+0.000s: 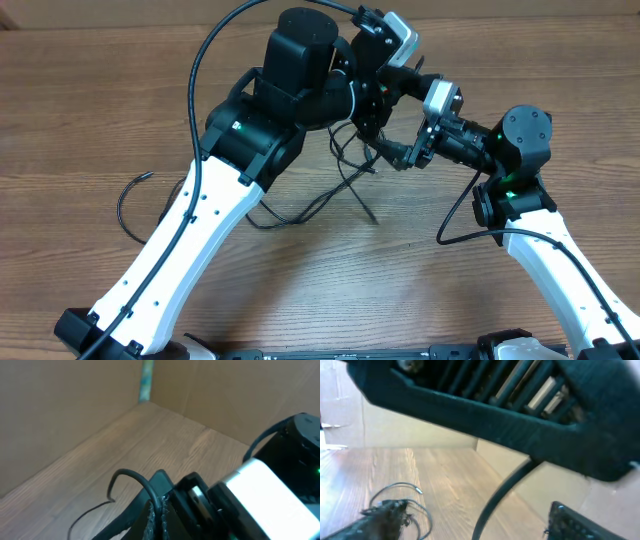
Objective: Untangle cables
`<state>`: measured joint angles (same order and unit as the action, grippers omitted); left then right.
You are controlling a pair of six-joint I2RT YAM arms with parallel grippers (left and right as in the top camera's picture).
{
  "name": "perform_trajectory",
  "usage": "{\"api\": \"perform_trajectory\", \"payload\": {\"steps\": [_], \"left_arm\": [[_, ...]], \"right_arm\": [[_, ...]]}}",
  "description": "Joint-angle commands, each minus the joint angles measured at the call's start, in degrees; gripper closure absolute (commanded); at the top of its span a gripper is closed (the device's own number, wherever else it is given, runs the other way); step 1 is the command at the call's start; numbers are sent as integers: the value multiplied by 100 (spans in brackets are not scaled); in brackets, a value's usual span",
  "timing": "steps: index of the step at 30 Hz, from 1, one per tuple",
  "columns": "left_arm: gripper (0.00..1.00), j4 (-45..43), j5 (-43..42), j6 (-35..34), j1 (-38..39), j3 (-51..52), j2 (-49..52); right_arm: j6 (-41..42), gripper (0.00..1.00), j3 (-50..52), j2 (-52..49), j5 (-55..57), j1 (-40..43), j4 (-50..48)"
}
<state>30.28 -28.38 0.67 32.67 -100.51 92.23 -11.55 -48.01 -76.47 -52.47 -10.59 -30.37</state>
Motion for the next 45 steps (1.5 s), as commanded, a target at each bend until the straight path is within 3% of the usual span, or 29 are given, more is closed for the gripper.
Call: {"api": "perform_trajectory", "payload": {"steps": [1,5,11,29,33,36,39,42,45], "left_arm": [[96,74,546,243,-212,-133,-61],[96,385,846,258,-476,-133,-61],[96,723,323,256,-592,-133,-61],[96,782,129,258,225,-131,-61],[96,780,66,256,227,-133,-61],[96,734,15,256,219,-133,-61],[96,699,-116,258,219,-133,-61],[96,706,-326,258,219,-133,-61],[96,713,-321,258,212,-133,-63]], "right_arm": [[149,6,-103,-7,-17,-33,98],[146,5,-103,-7,-15,-33,105],[144,4,-103,-7,-13,-33,-302],[144,0,-103,-7,-7,-26,-684],[142,6,-103,-7,107,-26,-669],[140,16,-103,-7,149,-26,-629],[140,17,-103,-7,177,-26,-619],[140,11,-103,-7,358,-26,-599],[142,14,-103,-7,380,-26,-595]]}}
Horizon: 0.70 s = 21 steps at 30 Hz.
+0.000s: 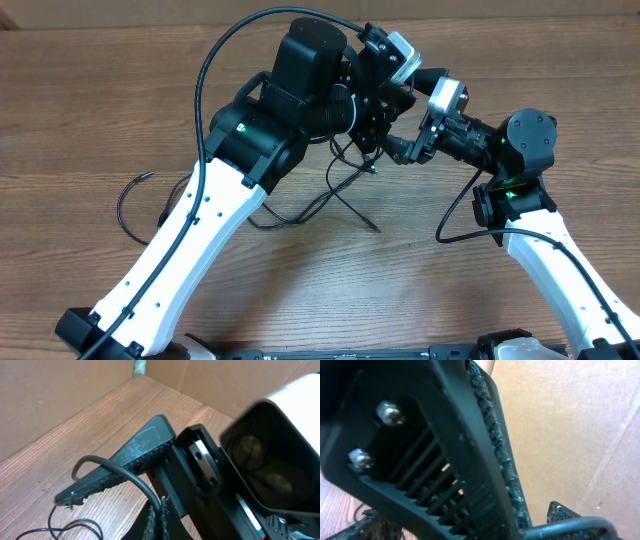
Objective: Untangle cables
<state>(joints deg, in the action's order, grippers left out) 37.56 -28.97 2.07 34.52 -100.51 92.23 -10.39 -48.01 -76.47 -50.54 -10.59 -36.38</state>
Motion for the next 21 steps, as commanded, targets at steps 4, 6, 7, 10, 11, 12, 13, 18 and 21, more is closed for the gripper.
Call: {"api": "perform_trajectory", "payload": {"steps": [4,6,7,10,11,12,13,18,21], "left_arm": [[96,-33,-256,120,4,-133,-63],[96,-55,-203,142,-46,-133,-63],[96,-76,-122,162,-85,-133,-63],[96,-101,157,162,-219,-133,-63],[96,-96,240,162,-282,-133,-63],[96,-90,262,162,-352,-133,-63],[96,-70,258,160,-420,-133,-63],[96,125,264,164,-667,-131,-61],[96,170,256,162,-715,-127,-61]], "right_arm": [[26,14,-103,-7,188,-26,83],[26,11,-103,-7,186,-26,225],[28,10,-103,-7,184,-28,323],[28,10,-103,-7,181,-28,605],[28,10,-103,-7,181,-28,671],[26,10,-103,-7,164,-26,697],[28,9,-103,-7,138,-28,693],[28,7,-103,-4,136,-28,553],[28,4,-103,-4,90,-28,376]]}}
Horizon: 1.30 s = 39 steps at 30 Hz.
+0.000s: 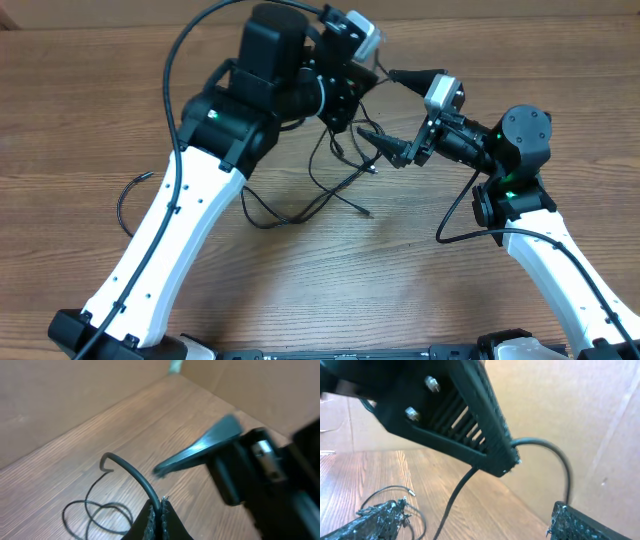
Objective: Untangle cables
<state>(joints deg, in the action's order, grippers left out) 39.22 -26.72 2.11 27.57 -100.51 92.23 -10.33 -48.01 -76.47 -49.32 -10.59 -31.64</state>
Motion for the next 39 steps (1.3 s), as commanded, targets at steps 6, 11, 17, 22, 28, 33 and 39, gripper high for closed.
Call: {"api": "perform_trajectory", "payload": {"steps": [6,11,17,22,28,33,39], "left_arm": [[96,68,-46,162,116,-127,-61],[96,105,-33,175,247,-122,-61],[96,177,-83,175,426,-122,-61],[96,177,-144,175,612,-122,-61],[96,216,-144,175,730,-122,-61],[96,181,-219,175,732,-122,-61],[96,-33,-459,175,728,-125,-63]], "right_arm": [[22,0,-103,-4,-94,-28,-472],[22,0,-103,-7,-179,-28,-675],[17,0,-103,-7,-175,-28,-776],[17,0,-103,-7,-175,-28,-774],[-24,0,-103,-7,-170,-26,-765],[-26,3,-103,-7,-166,-26,-645],[-28,3,-103,-7,24,-26,-398]]}}
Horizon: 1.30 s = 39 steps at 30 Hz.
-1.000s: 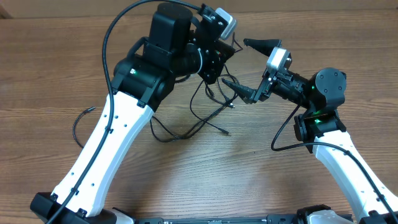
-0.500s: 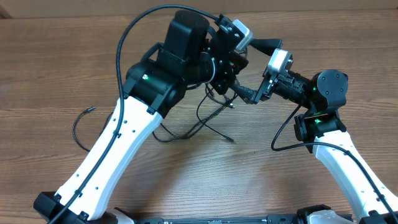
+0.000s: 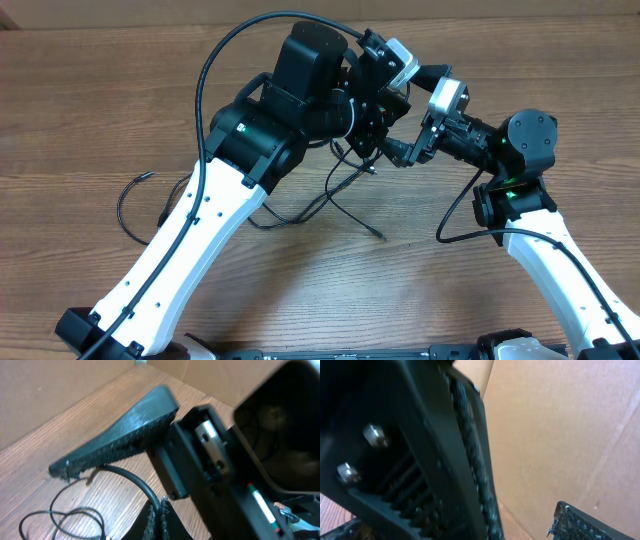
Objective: Untangle cables
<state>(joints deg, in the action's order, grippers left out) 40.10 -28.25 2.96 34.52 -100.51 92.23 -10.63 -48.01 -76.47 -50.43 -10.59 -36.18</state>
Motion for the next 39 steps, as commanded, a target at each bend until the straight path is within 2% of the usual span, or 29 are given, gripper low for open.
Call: {"api": "perform_trajectory", "payload": {"steps": [1,10,23,27,31,34,36,39], "left_arm": [[96,-168,-361,90,33,-125,-63],[96,-280,-446,87,-50,-129,-66],[96,-295,-483,87,-302,-129,-129],[96,-308,-483,87,-302,-129,-129],[96,-376,-483,87,-302,-129,-129],[96,-442,-485,85,-302,-129,-129],[96,-476,-485,85,-302,-129,-129],[96,-507,-483,85,-302,-129,-129]], "right_arm": [[2,3,-103,-7,138,-26,72],[0,9,-103,-7,160,-26,131],[-15,41,-103,-7,157,-26,289],[-15,42,-103,-7,155,-26,289],[-15,37,-103,-7,155,-28,289],[-15,36,-103,-7,155,-28,289],[-15,39,-103,-7,155,-28,289],[-15,49,-103,-7,155,-28,289]]}}
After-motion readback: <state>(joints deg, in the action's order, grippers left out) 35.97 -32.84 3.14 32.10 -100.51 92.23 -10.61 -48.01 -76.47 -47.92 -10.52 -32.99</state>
